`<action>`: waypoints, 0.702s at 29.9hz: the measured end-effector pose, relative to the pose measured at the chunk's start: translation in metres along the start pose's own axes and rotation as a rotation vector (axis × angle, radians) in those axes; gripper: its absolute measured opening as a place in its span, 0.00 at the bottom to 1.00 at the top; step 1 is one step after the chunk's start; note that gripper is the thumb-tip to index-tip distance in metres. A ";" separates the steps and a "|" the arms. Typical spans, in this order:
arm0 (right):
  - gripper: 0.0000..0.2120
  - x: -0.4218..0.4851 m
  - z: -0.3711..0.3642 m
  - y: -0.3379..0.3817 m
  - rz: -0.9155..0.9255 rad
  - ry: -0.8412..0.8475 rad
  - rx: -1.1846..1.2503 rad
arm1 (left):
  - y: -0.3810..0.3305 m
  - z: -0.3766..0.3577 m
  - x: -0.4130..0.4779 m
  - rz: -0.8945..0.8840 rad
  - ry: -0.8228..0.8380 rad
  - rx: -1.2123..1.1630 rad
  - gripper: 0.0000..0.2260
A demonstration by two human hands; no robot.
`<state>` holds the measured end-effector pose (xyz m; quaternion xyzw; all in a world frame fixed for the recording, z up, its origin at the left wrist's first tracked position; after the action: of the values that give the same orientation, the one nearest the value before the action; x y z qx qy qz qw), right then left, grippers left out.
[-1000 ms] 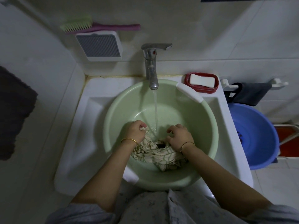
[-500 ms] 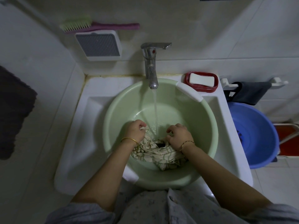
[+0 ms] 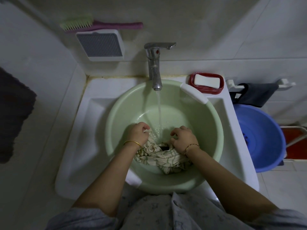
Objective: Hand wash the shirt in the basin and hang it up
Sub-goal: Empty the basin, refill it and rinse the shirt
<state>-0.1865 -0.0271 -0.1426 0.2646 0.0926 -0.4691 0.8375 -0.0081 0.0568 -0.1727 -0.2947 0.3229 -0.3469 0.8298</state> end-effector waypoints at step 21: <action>0.14 0.000 -0.001 0.000 0.003 -0.003 0.004 | 0.001 -0.001 0.002 -0.002 0.011 -0.003 0.12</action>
<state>-0.1864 -0.0268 -0.1431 0.2655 0.0898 -0.4683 0.8380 -0.0077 0.0561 -0.1750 -0.2947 0.3275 -0.3488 0.8272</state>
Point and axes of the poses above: each hand's wrist, its own x-axis towards the middle knuckle, its own z-axis out of the back of the hand, y = z × x, the point moved 3 cm from there along x, towards the middle knuckle, and after that the axes turned 4 degrees about -x, right-handed, at the moved point
